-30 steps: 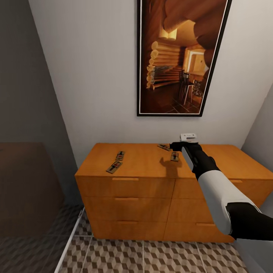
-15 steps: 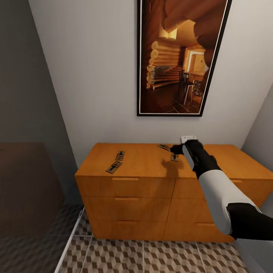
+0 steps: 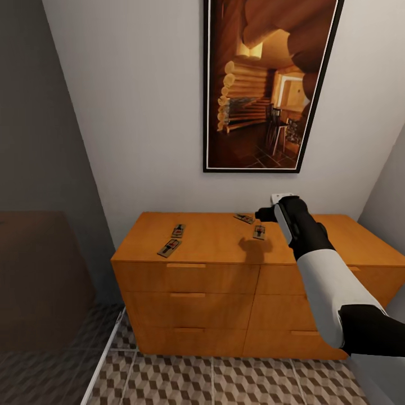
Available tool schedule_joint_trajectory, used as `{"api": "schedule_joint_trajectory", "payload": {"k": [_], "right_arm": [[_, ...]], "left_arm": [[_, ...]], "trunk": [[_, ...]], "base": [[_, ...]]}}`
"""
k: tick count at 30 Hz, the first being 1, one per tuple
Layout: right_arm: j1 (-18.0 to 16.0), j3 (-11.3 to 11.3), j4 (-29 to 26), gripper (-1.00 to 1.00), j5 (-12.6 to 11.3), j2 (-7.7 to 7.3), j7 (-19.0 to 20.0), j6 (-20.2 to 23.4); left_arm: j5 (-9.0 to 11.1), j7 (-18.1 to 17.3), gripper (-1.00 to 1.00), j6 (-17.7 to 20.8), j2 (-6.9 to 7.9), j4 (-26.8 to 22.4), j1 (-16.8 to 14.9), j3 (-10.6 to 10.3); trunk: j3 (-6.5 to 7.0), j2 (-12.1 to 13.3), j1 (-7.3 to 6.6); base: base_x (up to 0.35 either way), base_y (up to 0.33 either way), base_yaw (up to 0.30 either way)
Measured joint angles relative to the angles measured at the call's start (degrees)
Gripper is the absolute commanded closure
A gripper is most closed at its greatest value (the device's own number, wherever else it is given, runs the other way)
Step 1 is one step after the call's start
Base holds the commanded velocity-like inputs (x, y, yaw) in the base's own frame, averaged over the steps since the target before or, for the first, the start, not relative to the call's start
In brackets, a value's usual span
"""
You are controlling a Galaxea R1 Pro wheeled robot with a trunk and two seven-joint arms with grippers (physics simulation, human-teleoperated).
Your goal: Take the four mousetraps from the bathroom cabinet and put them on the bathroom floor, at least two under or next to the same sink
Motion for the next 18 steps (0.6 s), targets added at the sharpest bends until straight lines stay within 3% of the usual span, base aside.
{"api": "schedule_joint_trajectory", "payload": {"k": [18], "right_arm": [[0.0, 0.1, -0.6, -1.0, -0.1, 0.0, 0.0, 0.3]], "left_arm": [[0.0, 0.0, -1.0, 0.0, 0.0, 0.6, 0.0, 0.0]], "trunk": [[0.0, 0.0, 0.0]], "base": [[0.0, 0.0, 0.0]]}}
